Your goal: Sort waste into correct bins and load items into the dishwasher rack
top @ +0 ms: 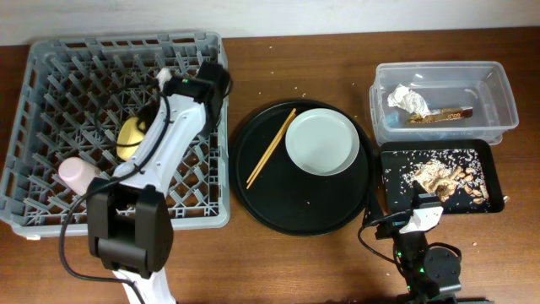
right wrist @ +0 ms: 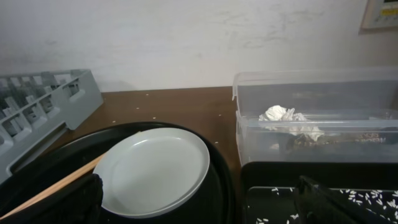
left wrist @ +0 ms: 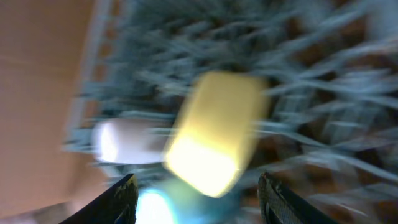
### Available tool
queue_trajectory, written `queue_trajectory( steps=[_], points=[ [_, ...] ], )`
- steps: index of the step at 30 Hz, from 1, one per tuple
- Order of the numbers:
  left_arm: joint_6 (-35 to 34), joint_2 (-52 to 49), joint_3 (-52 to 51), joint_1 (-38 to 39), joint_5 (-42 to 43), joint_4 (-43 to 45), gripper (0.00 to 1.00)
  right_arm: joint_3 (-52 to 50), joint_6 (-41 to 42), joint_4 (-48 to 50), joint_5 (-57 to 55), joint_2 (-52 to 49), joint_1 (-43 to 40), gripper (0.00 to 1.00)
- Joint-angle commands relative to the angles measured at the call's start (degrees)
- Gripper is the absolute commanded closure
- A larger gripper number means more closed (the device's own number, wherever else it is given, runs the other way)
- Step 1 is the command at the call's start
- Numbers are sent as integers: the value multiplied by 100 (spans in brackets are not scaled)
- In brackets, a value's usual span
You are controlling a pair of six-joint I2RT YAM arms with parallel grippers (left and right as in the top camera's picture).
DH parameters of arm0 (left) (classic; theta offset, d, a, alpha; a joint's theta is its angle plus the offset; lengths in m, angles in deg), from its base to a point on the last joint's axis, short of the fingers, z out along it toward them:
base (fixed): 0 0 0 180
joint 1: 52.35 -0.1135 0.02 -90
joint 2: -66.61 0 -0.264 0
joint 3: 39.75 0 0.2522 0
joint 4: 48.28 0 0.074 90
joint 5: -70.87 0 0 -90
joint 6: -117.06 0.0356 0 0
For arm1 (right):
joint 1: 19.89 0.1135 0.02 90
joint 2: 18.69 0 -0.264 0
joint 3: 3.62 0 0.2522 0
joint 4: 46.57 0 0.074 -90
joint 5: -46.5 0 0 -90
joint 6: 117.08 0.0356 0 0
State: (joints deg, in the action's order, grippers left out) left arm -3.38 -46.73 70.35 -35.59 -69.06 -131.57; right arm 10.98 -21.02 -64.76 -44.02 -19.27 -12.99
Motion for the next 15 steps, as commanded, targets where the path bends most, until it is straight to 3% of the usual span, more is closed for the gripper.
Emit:
queue_trajectory(
  steps=[1,2,4,5,7,8,15],
  points=[
    [520,256,570,389,3508,673,39,-52,37,-4,7,37,-17,2],
    [1075,170,522,573,4350,1250,41,-52,37,-4,7,37,-17,2],
    [2236,-225,501,935,4566,1762,42,-52,37,-4,7,37,-17,1],
    [2673,-535,501,1047,4564,1845,48,-52,37,-4,7,37,-17,2],
    [2767,-1045,501,1078,4520,2000,63,-52,37,-4,7,37,-17,2],
    [2767,-1292,501,1071,4524,2120,66,-52,37,-4,7,37,-17,2],
    [2774,-1825,527,1086,5016,2085,66,-52,37,-4,7,37,-17,2]
  ],
)
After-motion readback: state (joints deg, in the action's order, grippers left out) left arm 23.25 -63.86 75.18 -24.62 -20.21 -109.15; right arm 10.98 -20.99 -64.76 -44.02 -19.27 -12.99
